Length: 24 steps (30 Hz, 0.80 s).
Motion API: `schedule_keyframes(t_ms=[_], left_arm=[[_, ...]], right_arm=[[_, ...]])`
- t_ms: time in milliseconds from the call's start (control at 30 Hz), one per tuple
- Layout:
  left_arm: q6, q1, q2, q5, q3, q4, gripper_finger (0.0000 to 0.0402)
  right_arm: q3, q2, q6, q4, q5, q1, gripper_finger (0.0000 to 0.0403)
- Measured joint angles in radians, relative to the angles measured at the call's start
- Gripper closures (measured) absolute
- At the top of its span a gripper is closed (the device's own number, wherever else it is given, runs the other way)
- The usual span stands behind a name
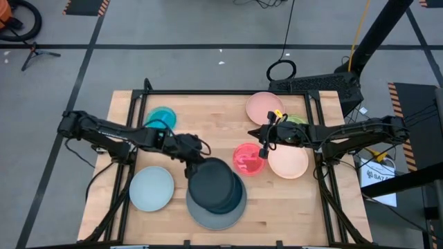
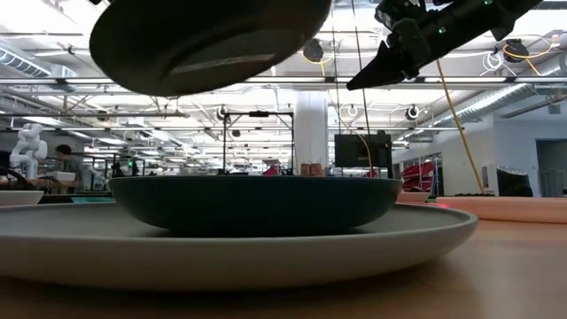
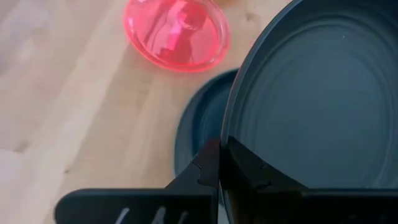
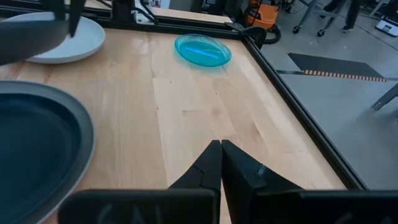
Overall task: Stack plastic plates
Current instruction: Stack the black plate on top of the dark blue plate
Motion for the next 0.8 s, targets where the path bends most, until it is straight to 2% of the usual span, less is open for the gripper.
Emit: schedule_keyframes(t_ms=[400,500,800], left_arm=[[-0.064,-0.055,0.124,-0.025,0.000,0.076,0.0391],[-0.082,-0.055,0.139,-0.072,0.000,0.073,0.0380],[-0.078,-0.054,0.140,-0.102,0.000,0.071,0.0363]], right_arm=[[0.000,0.000,0.000,0.000,-0.001,0.000,0.0401],[0.000,0.000,0.000,0.000,-0.001,0.000,0.0401],[0.000,0.000,0.000,0.000,-0.001,0.000,0.0401]])
